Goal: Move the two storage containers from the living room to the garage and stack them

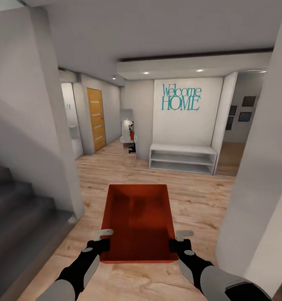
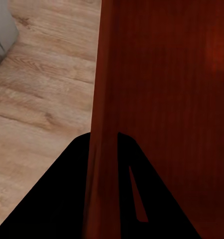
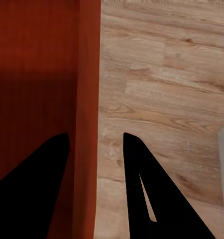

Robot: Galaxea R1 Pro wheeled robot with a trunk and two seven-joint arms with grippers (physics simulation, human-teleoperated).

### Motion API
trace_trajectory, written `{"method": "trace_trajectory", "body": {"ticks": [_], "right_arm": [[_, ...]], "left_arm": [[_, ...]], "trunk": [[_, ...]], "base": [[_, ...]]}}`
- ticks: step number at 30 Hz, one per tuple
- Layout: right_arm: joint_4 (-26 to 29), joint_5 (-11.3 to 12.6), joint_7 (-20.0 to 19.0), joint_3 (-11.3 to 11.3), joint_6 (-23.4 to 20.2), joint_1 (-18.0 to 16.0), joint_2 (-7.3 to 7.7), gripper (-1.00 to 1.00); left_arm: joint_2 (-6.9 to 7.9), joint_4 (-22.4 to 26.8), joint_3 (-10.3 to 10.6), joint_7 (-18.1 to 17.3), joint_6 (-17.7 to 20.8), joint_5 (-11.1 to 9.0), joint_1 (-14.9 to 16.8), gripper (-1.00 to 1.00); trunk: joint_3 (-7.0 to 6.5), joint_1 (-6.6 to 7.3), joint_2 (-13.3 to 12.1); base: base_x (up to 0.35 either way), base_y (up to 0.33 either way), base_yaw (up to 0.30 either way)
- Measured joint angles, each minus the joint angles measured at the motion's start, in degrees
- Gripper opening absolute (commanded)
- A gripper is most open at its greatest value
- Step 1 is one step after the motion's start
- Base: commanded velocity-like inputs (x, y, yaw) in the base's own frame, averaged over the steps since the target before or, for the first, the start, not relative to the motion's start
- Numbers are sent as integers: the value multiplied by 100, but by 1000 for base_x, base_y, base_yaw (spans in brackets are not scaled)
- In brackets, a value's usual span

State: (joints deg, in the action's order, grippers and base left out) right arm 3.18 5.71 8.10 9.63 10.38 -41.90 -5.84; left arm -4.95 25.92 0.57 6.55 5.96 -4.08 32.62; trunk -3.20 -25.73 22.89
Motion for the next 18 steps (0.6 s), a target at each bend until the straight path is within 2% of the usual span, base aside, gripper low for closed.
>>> {"method": "trace_trajectory", "body": {"ticks": [18], "right_arm": [[0,2,-1,1,-9,0,-1,-100]], "left_arm": [[2,-1,3,0,7,-5,0,-100]], "trunk": [[0,0,0]], "base": [[324,0,0]]}}
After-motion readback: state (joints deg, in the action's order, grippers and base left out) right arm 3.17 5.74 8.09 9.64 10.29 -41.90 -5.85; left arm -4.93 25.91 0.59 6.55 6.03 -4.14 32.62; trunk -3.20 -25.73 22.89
